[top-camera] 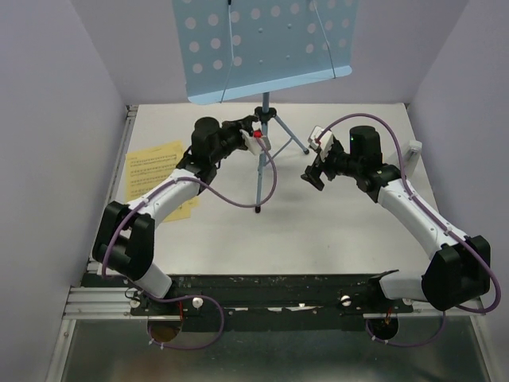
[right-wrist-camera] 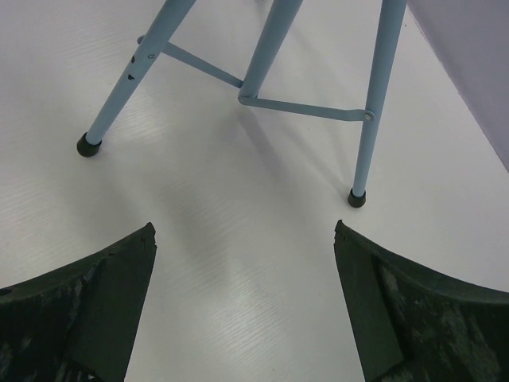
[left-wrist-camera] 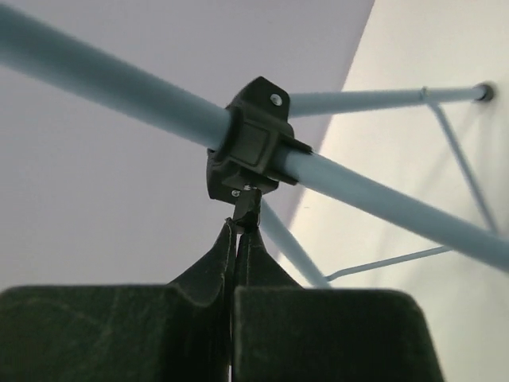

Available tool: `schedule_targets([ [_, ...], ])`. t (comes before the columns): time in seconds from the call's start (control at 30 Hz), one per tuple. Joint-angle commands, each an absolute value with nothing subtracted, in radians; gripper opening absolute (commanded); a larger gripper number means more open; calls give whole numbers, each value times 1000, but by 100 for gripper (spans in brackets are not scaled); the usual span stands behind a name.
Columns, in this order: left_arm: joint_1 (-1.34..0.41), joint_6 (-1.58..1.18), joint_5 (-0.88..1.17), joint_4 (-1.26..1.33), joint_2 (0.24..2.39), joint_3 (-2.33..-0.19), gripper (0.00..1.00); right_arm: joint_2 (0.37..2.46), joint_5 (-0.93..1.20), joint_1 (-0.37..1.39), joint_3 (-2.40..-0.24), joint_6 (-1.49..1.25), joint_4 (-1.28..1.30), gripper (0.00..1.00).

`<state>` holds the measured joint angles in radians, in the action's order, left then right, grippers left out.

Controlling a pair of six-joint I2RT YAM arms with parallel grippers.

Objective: Pack up the instrument practice props

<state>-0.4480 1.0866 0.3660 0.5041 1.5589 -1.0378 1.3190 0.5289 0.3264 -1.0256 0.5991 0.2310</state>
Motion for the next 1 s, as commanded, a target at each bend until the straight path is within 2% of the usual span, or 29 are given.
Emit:
schedule_targets([
  [0.0,-405,418,389,232,1526,-1227,0,1328,528,327,-1049,592,222,100],
  [0.2,-347,-143,632,210,1543,-1247,0,1331,528,328,-1058,594,224,100],
  [0.37,-304,-548,863,354,1603,-1236,0,1327,525,328,-1054,595,225,100],
  [0.57,-278,-607,867,359,1582,-1183,0,1310,526,328,-1039,597,232,100],
  [0.6,-269,-606,864,356,1575,-1171,3,1307,525,328,-1035,597,230,100],
  [0.67,-256,-588,853,338,1557,-1141,16,1301,523,328,-1029,598,232,100],
  [0.83,-245,-482,825,258,1514,-1075,41,1301,528,328,-1029,600,233,100],
  [0.97,-245,-411,756,210,1490,-1037,54,1318,531,328,-1049,606,224,100],
])
